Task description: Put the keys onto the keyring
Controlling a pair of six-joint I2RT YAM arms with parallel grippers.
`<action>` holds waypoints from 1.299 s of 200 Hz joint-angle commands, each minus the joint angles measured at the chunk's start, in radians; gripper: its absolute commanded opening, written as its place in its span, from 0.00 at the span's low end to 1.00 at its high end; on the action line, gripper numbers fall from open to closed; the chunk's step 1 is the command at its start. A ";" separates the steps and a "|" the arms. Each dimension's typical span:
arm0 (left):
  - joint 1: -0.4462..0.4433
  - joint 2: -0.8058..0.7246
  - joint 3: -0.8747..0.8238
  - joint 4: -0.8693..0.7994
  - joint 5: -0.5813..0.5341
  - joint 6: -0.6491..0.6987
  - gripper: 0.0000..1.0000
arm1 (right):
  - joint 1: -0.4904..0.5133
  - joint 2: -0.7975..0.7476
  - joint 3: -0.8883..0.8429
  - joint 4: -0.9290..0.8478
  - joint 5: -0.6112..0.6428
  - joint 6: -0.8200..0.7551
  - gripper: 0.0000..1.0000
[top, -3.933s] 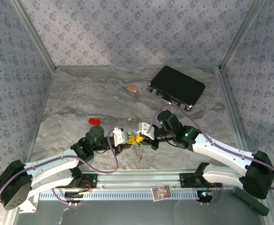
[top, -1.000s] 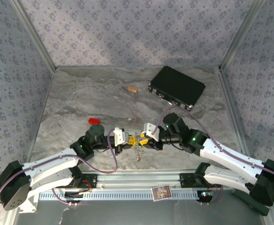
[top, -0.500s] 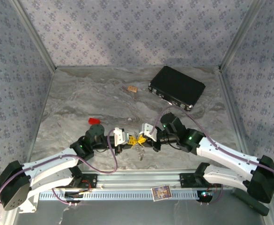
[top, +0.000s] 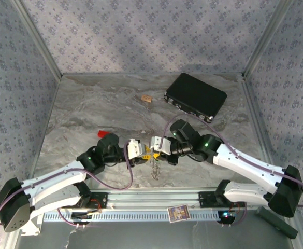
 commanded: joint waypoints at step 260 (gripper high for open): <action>-0.006 -0.024 -0.135 0.352 0.099 -0.151 0.00 | -0.060 -0.087 -0.227 0.380 -0.181 0.194 0.14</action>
